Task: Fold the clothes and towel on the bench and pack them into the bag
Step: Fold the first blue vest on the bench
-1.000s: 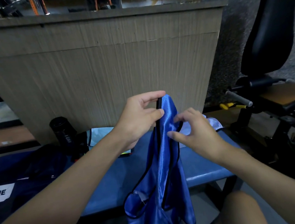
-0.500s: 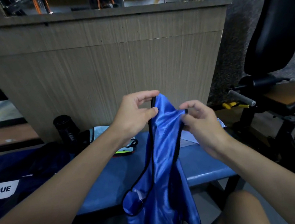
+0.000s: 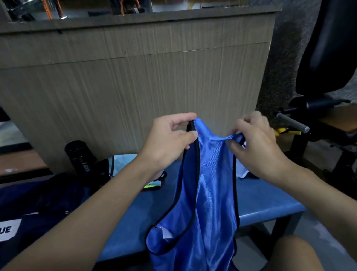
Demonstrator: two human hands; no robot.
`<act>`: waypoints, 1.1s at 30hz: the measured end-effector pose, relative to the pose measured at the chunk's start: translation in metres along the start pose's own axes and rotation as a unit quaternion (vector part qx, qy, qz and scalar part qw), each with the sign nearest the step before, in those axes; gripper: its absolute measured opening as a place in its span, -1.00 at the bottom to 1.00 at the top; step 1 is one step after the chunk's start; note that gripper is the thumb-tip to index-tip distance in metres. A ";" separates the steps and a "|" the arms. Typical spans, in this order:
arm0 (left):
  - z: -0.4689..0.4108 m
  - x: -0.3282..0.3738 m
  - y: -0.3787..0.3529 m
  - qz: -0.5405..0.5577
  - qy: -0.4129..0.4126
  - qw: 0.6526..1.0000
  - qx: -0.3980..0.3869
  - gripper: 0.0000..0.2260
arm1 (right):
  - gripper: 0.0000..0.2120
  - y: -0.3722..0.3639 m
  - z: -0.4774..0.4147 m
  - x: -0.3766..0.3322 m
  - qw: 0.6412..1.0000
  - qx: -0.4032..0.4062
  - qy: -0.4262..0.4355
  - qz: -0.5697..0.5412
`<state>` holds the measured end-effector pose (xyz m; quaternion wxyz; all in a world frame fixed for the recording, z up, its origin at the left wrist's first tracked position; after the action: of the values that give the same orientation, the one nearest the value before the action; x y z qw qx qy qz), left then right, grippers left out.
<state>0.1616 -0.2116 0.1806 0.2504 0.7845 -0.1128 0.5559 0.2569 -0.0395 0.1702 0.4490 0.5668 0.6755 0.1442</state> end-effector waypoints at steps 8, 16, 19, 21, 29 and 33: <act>0.002 0.008 -0.006 0.001 -0.027 0.999 -0.022 -0.62 | -0.88 -0.008 -0.001 -0.019 0.994 -0.048 0.051 -0.082; 0.008 -0.004 -0.012 0.026 -0.017 0.999 -0.029 -0.49 | -0.82 0.000 -0.006 -0.024 0.987 -0.013 0.036 -0.159; 0.010 -0.015 -0.020 -0.059 -0.021 0.998 -0.031 -0.41 | -0.89 -0.003 -0.007 -0.028 0.979 -0.044 0.046 -0.193; 0.012 -0.018 -0.026 -0.050 -0.031 0.997 -0.044 -0.52 | -0.87 -0.005 -0.006 -0.029 0.976 -0.057 0.051 -0.205; 0.013 -0.025 -0.032 0.068 -0.013 0.998 -0.006 -0.86 | -0.90 -0.001 -0.007 -0.021 0.969 -0.083 0.032 -0.230; 0.009 -0.017 -0.030 0.063 -0.038 0.997 -0.025 -0.78 | -0.70 0.001 -0.007 -0.023 0.945 -0.153 0.031 -0.286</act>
<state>0.1763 -0.1924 0.1547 0.2300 0.7896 -0.1858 0.5377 0.2506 -0.0579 0.1851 0.5312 0.2692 0.7930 0.1285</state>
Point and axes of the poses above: each hand's wrist, its own z-axis away from the middle knuckle, its own y-axis out of the back of the hand, x = y × z, the point moved 5 cm from there along -z, towards the middle knuckle, and after that the axes turned 2 degrees about -z, right-handed, at the moved point
